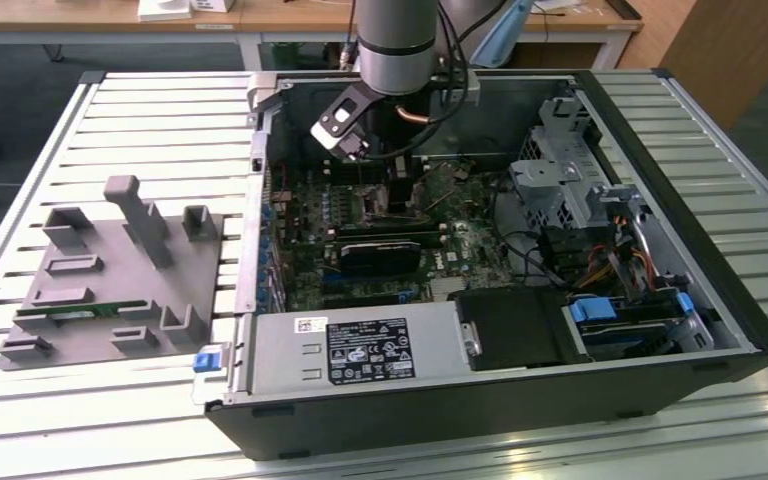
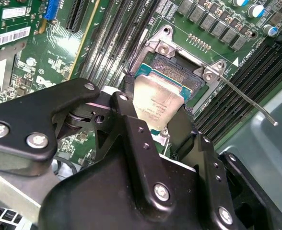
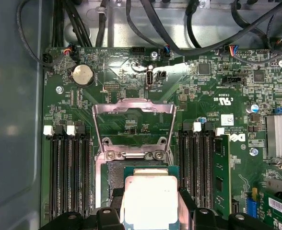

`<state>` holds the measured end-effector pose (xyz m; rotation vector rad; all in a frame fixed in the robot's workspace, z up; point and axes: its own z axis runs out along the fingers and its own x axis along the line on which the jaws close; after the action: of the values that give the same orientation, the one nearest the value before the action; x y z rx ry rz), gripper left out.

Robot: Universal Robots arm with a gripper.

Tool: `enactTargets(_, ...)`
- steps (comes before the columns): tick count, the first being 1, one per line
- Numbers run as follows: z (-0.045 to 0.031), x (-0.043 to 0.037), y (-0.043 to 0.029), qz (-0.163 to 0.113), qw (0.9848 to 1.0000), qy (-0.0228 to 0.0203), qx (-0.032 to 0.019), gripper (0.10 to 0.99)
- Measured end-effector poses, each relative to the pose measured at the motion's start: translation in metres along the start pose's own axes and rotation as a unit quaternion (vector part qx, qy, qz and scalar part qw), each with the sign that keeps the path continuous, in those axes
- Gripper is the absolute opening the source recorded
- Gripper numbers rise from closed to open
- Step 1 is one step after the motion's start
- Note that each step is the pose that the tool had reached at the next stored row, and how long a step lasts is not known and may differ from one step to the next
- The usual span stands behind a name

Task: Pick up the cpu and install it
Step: 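Place the cpu into insertion slot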

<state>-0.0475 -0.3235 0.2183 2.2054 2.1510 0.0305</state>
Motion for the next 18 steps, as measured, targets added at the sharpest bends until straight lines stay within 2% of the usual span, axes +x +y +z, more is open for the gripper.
enactTargets(18, 0.0139, 0.0037, -0.0009, 0.000, 1.0000, 0.0000, 0.0000, 0.529)
